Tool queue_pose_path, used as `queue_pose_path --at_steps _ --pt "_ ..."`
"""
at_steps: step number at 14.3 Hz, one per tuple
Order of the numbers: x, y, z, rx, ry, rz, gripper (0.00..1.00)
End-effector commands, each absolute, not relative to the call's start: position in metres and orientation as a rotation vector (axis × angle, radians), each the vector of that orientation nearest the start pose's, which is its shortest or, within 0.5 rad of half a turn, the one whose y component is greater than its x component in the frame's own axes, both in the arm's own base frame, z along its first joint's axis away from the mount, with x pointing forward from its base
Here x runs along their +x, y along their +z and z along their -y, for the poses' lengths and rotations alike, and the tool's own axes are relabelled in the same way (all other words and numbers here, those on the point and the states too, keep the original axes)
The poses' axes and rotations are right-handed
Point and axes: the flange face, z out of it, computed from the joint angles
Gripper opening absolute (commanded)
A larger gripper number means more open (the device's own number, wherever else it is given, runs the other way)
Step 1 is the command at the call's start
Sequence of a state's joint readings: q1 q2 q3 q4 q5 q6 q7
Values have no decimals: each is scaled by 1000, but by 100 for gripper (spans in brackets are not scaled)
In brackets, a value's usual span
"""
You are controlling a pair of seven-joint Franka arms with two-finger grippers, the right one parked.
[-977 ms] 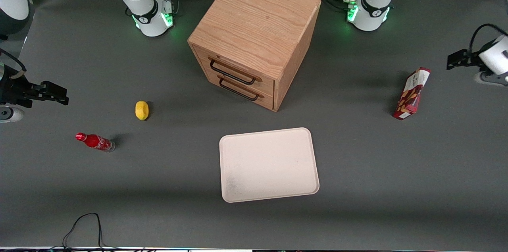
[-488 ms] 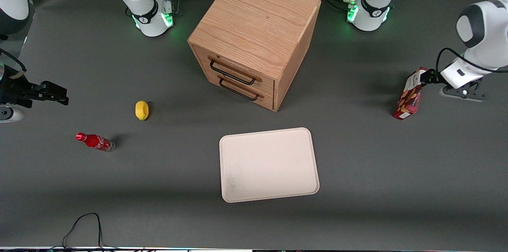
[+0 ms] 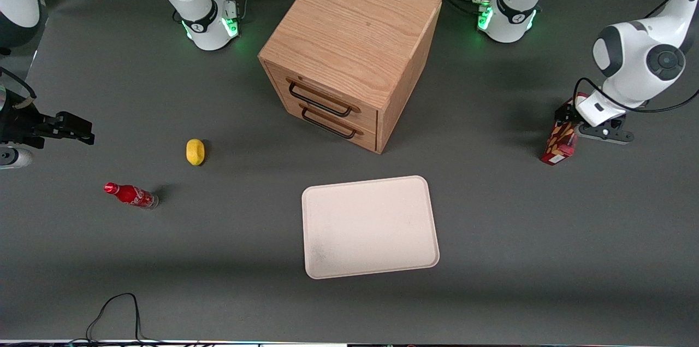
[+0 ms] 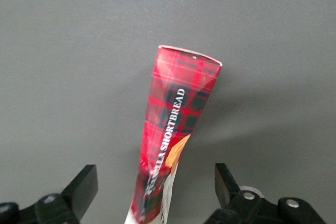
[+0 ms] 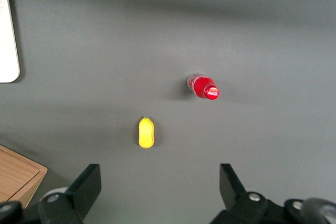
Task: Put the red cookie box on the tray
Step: 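Lower the open left gripper over the red tartan cookie box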
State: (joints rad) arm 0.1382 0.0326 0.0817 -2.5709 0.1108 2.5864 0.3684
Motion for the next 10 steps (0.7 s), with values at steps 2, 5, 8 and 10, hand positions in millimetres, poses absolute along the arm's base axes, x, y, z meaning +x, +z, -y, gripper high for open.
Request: queue_pose_path --at_steps 2,5,8,10 --pt "433 235 -97 -3062 43 -400 99" --pt "434 232 -98 -3060 34 -403 99" --pt "434 233 -108 -3053 33 -449 99" --pt "434 234 -112 -3052 34 -459 98"
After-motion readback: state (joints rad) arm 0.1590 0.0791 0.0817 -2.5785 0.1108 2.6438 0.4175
